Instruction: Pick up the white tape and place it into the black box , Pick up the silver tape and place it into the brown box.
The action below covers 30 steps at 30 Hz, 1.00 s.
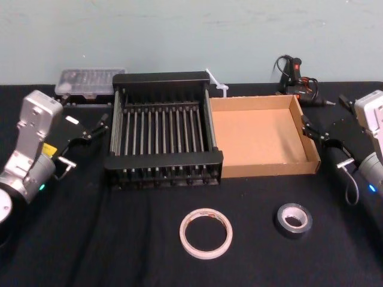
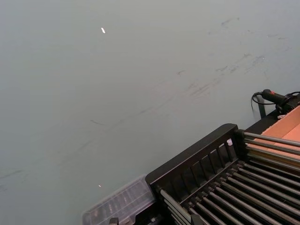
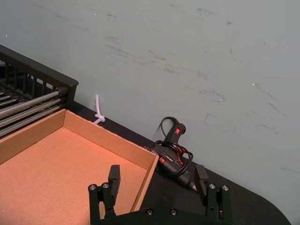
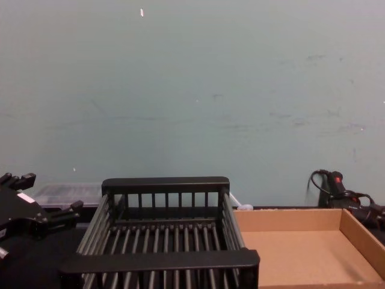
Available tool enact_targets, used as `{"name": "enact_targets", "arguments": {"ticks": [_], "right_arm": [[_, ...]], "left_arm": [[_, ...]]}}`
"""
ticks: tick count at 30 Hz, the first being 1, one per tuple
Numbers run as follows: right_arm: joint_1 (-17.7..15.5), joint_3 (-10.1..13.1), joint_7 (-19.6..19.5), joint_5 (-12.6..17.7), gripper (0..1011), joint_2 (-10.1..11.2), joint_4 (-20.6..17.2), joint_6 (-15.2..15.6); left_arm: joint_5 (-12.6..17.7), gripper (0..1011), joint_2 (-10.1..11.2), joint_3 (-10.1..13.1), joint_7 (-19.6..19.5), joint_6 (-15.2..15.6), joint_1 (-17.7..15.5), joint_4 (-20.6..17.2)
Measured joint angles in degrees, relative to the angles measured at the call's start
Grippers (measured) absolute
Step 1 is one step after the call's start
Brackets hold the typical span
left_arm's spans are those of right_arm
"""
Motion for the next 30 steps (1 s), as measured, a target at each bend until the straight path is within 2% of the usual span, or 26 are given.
{"name": "enact_targets", "arguments": {"ticks": [30], "right_arm": [[0.00, 0.00, 0.00, 0.00, 1002, 0.00, 0.00, 0.00]], "left_arm": [[0.00, 1001, 0.00, 0.00, 0.00, 0.00, 0.00, 0.00]]}}
